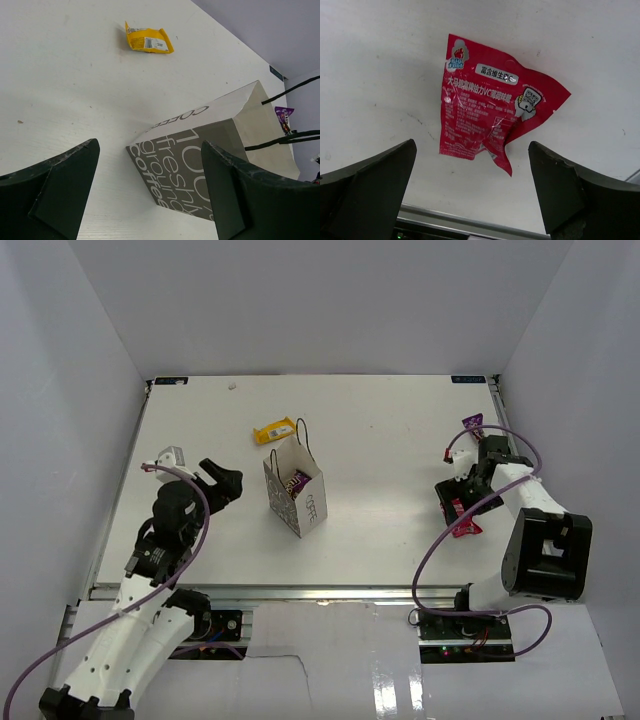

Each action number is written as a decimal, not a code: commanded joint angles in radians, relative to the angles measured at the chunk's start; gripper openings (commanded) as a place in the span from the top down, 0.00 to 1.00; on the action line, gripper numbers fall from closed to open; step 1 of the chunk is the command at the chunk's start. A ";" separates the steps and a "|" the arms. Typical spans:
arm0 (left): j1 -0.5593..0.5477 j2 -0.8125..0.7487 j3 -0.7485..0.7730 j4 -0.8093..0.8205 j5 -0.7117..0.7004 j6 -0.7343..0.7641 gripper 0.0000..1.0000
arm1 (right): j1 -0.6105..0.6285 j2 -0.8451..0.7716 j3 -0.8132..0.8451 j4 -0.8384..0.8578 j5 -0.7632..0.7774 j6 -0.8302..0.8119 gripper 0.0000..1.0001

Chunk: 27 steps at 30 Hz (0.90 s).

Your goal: Place the snacks into the paper bag

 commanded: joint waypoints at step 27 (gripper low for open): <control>0.000 -0.040 -0.061 0.013 0.047 -0.110 0.07 | 0.050 -0.143 0.111 -0.104 -0.736 -0.472 0.91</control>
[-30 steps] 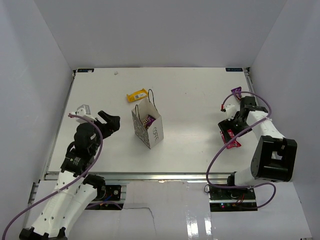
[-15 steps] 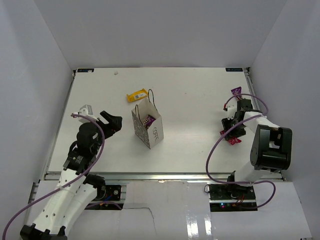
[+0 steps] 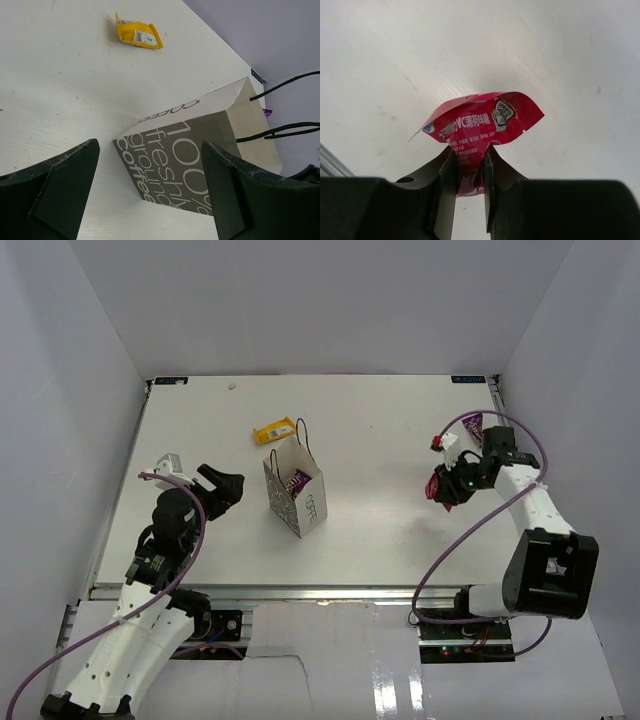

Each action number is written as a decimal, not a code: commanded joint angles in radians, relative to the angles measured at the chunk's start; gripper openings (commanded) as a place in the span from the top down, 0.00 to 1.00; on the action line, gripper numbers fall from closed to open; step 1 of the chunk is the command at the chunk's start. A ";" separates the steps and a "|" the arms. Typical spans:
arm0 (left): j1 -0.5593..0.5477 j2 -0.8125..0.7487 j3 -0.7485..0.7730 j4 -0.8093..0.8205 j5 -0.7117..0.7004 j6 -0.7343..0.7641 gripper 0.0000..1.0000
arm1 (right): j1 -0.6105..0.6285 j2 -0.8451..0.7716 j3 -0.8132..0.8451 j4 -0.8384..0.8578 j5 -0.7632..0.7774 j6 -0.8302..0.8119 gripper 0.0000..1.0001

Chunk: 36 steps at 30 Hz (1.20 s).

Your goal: Place the snacks into the paper bag

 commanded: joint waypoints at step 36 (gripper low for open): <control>0.000 -0.031 -0.002 -0.072 0.031 -0.077 0.08 | 0.880 0.232 0.741 0.395 -0.169 0.154 0.76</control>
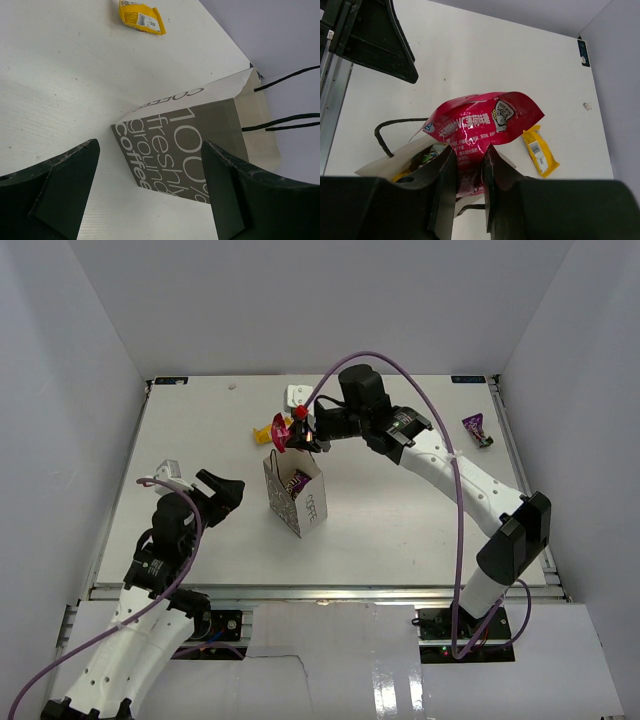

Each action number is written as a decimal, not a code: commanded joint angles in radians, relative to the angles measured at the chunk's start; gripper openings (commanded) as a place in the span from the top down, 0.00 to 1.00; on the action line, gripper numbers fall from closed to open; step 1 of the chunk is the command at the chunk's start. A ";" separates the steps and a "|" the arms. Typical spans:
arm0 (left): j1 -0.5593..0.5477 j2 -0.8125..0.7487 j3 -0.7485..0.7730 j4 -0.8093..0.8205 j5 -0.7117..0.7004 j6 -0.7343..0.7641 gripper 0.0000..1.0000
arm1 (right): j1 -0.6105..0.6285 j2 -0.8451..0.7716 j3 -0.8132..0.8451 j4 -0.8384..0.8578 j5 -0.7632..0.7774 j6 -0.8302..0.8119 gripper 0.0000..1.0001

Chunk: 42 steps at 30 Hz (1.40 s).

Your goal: Place the snacks into the paper bag

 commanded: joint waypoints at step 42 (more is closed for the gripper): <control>0.245 1.424 1.024 0.147 0.637 0.848 0.10 | -0.544 -0.436 -0.513 -0.319 -0.109 -0.349 0.02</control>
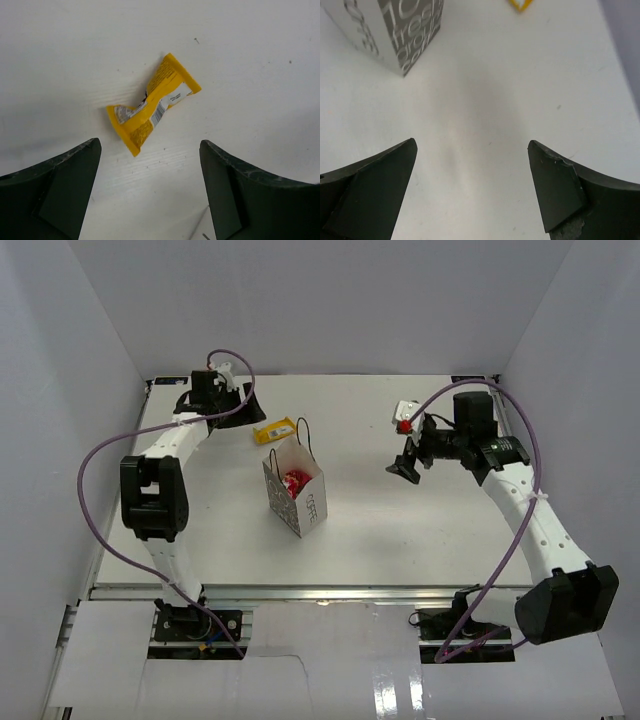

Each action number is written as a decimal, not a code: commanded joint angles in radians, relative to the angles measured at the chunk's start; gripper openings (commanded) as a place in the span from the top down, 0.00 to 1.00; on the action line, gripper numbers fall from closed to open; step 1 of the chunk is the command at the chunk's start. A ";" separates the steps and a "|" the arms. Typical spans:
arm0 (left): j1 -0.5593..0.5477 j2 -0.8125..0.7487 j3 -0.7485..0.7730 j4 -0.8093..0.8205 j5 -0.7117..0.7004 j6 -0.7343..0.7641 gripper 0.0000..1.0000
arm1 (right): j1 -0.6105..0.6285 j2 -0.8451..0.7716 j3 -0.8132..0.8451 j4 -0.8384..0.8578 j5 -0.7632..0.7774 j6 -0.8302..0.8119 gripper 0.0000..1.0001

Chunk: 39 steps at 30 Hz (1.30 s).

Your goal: Place the snacks into the paper bag

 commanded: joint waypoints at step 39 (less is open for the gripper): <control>-0.017 0.130 0.255 -0.050 -0.071 0.172 0.88 | -0.220 0.039 -0.126 -0.216 -0.154 -0.124 0.02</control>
